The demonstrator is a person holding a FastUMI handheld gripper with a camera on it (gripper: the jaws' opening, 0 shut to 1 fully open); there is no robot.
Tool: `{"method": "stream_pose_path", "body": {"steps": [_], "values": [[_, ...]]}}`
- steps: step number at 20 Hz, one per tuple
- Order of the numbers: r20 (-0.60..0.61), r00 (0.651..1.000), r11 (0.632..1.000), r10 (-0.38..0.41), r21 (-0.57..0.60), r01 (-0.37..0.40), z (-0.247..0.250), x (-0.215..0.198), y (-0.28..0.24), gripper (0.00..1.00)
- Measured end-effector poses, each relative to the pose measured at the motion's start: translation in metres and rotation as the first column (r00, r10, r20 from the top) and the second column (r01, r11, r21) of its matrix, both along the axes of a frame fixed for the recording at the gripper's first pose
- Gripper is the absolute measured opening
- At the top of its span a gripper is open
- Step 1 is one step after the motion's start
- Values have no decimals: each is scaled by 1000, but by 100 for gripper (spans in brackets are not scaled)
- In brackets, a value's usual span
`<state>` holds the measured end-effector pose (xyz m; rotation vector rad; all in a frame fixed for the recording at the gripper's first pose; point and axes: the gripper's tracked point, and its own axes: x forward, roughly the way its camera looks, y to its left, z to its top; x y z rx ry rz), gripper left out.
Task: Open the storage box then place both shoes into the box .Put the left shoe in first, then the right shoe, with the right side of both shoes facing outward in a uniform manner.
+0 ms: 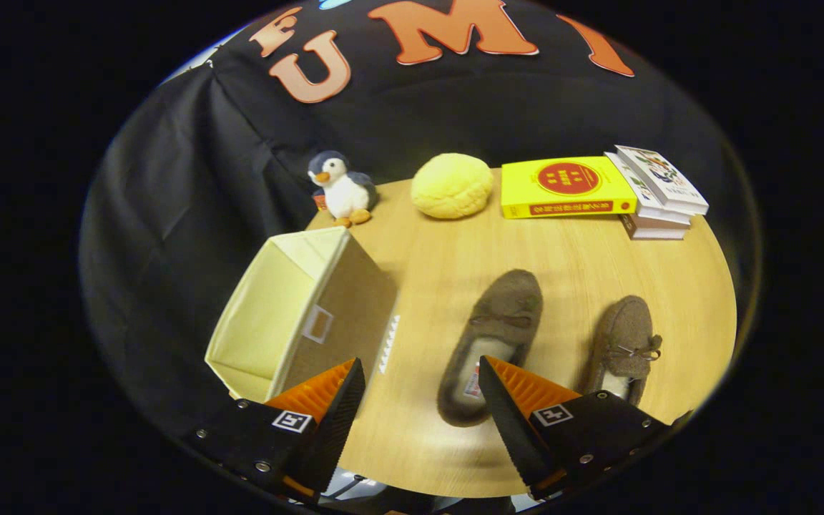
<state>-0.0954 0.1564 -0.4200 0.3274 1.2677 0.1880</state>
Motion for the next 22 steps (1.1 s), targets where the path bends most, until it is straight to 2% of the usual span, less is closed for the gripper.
{"method": "stream_pose_path", "body": {"steps": [4,7,9,13,15,16,19,22], "values": [[-45,999,993,-10,-114,4,-38,-9,-34,94],[-82,996,987,-43,-157,30,-63,-13,-45,93],[-111,991,983,-78,-175,57,-78,-12,-50,86],[-76,991,970,-114,-223,95,-107,7,-62,75],[-93,989,970,-117,-225,94,-120,6,-63,65],[-106,986,967,-126,-235,98,-126,4,-65,51],[-63,988,960,-144,-252,124,-136,12,-66,35],[-2,990,952,-144,-272,138,-143,19,-69,25]]}}
